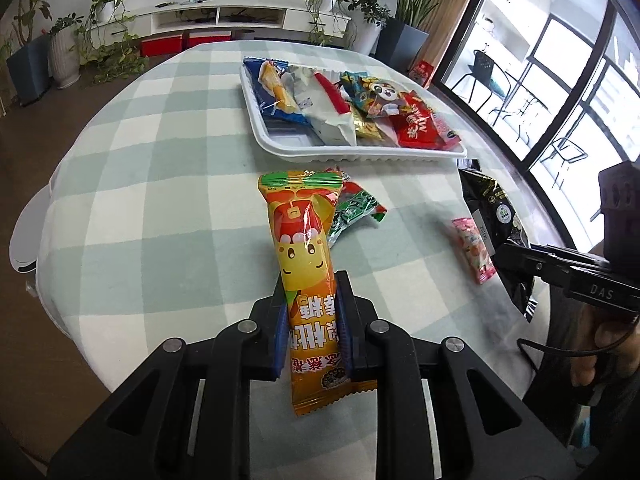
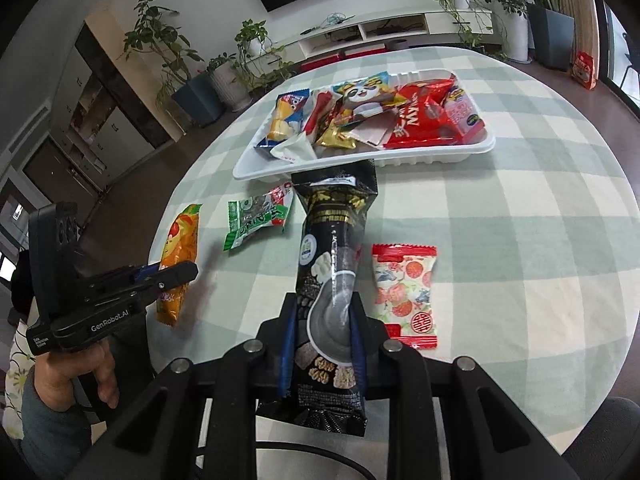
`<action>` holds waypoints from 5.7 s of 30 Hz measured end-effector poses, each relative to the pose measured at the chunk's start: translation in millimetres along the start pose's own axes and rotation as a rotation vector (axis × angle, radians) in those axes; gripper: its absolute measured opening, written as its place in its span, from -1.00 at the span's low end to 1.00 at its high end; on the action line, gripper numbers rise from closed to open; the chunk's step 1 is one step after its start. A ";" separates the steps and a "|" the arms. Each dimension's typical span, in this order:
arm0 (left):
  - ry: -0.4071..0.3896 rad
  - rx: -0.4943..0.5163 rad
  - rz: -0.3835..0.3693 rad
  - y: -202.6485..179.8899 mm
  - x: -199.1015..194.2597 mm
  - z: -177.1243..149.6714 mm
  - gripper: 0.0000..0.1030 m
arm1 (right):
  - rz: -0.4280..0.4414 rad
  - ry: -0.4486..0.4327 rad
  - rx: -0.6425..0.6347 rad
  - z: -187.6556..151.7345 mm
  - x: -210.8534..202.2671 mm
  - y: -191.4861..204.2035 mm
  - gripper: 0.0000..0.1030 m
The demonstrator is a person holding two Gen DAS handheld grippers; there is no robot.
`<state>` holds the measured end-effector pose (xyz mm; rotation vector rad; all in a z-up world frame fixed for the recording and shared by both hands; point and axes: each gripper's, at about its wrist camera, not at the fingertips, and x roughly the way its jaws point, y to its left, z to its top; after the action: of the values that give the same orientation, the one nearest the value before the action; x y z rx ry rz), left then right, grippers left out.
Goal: Organize snacks
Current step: 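Carry the orange snack and black packet over the white tray, then lower both packets into the tray and open both grippers, then grasp the green packet with the left gripper while the right approaches the red-white candy, then lift the green packet with the left gripper while the right grasps the red-white candy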
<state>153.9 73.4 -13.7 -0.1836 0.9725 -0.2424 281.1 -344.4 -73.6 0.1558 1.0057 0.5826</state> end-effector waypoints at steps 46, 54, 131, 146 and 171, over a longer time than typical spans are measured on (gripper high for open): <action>0.031 -0.012 -0.098 -5.2 150.5 200.4 -0.63 | -0.085 0.036 0.011 186.8 99.4 -57.8 -0.51; 0.023 -0.015 -0.093 -3.9 156.6 200.1 -0.63 | -0.080 0.050 -0.002 181.7 109.5 -57.5 -0.51; 0.145 0.658 0.083 -53.5 97.0 59.4 0.19 | -0.082 -0.047 -0.049 -2.6 8.7 -25.9 0.61; 0.207 0.494 0.051 -43.7 108.5 76.9 -0.54 | -0.098 0.027 -0.137 -1.8 27.0 -10.2 0.35; -0.038 0.056 -0.089 -13.8 13.0 8.0 -0.59 | 0.007 -0.008 0.049 -5.6 2.7 -40.4 -0.34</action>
<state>166.0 56.8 -15.9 -0.1797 0.9196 -0.3467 293.2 -377.5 -94.1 0.2050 1.0125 0.5640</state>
